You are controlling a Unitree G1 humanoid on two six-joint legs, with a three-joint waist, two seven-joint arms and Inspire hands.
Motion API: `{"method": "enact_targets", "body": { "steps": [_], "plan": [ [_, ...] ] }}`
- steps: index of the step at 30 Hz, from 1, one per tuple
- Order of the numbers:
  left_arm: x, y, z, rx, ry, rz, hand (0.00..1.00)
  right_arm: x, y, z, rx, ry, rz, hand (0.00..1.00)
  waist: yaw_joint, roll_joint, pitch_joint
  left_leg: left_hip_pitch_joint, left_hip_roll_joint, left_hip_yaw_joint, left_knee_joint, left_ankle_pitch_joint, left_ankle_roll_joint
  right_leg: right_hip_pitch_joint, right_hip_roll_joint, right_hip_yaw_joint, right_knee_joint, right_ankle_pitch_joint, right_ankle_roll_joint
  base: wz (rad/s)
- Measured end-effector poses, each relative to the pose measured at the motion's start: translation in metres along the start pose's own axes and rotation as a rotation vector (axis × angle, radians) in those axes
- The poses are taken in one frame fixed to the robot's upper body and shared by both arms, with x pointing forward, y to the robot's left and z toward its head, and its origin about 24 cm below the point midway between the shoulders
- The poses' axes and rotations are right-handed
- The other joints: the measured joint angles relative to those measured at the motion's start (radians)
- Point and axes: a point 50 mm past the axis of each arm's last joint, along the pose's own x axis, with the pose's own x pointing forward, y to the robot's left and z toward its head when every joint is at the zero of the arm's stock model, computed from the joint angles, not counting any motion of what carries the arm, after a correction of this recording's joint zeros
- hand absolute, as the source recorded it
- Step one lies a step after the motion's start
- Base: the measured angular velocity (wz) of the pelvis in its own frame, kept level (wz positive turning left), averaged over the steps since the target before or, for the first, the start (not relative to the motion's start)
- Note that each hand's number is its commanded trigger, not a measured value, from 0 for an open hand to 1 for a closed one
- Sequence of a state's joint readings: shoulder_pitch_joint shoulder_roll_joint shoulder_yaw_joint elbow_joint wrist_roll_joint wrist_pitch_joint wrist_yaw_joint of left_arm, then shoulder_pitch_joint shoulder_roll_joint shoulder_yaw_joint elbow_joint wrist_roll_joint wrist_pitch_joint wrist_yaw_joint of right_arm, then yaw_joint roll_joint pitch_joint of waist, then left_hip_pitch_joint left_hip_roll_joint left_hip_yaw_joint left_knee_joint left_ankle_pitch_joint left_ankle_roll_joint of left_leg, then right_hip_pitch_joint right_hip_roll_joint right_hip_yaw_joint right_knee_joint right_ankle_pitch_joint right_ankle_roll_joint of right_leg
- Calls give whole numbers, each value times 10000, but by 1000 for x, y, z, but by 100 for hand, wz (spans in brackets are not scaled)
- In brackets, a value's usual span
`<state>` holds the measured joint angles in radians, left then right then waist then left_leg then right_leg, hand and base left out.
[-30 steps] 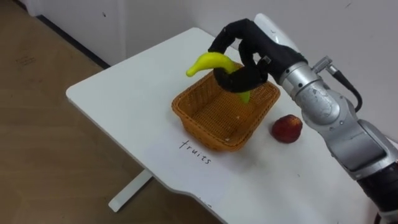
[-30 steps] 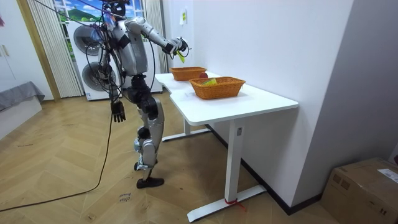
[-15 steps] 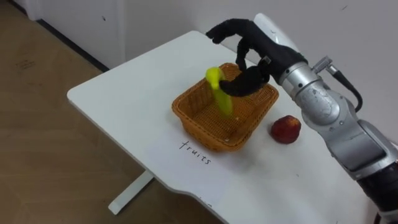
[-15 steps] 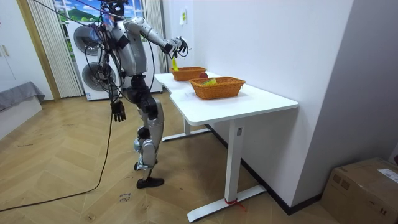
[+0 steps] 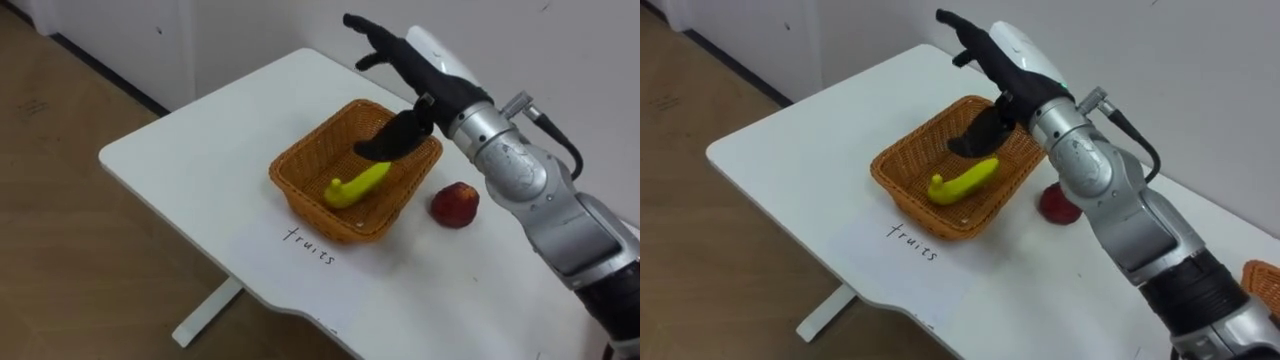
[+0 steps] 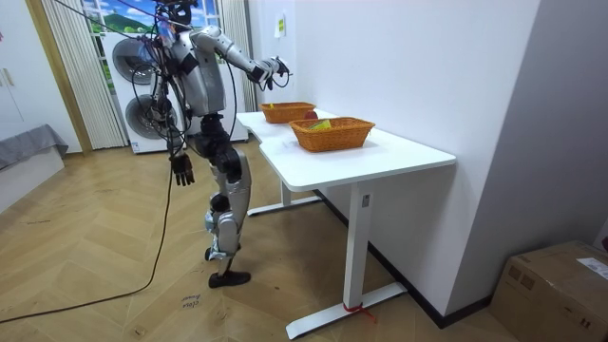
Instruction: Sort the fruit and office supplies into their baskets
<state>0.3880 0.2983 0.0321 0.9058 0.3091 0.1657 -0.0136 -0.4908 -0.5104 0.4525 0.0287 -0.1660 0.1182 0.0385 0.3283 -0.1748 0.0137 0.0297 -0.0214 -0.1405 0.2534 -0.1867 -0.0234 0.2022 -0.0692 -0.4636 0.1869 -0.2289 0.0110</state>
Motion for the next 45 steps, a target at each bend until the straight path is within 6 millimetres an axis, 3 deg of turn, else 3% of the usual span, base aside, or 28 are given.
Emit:
{"method": "enact_targets", "body": {
  "steps": [8,10,14,17,22,25,32,37,45],
  "plan": [
    [0,-2,-1,-2,50,-81,0,0,1,0,48,-4,143,0,-38,51,-12,127,-4,-9,19,-3,3,127,2,82,19,0,0,0],
    [0,-3,-1,-1,42,-102,0,0,1,0,161,-9,206,0,-102,105,11,220,-8,-3,17,-12,16,223,-4,98,15,0,0,0],
    [0,-4,2,-62,-7,-92,0,0,-1,-2,243,9,114,0,-450,211,-25,269,-23,1,42,-16,21,249,6,268,11,-1,1,0],
    [0,-4,3,-89,-68,-84,0,0,-11,-9,664,253,-366,0,-586,318,-73,268,-26,77,47,-14,31,234,6,426,2,-5,-2,-6],
    [1,-6,8,-130,-159,-92,0,-2,-25,-26,2550,803,-1423,0,-814,369,-66,361,-27,172,27,-28,61,297,-5,519,-12,-6,5,-4],
    [1,-10,9,-219,-181,-58,0,-4,-35,-31,3540,932,-2216,0,-961,486,-32,360,-27,185,30,-35,73,300,-6,528,-6,-1,8,0],
    [0,-22,12,-347,-199,-214,0,-8,-53,-34,5299,865,-4246,0,-1372,982,-72,383,-16,188,6,-39,78,334,-3,492,-8,1,12,1],
    [0,-25,12,-401,-167,-283,0,-8,-52,-37,5979,1069,-4642,0,-1503,1081,-90,439,-2,284,-39,-39,79,335,-4,573,-10,-1,14,-5],
    [0,-26,17,-418,-152,-336,0,-8,-32,-58,7088,2192,-4827,0,-1607,1141,-68,496,39,521,-122,-42,83,252,1,792,-3,0,12,-8]
  ]
}}
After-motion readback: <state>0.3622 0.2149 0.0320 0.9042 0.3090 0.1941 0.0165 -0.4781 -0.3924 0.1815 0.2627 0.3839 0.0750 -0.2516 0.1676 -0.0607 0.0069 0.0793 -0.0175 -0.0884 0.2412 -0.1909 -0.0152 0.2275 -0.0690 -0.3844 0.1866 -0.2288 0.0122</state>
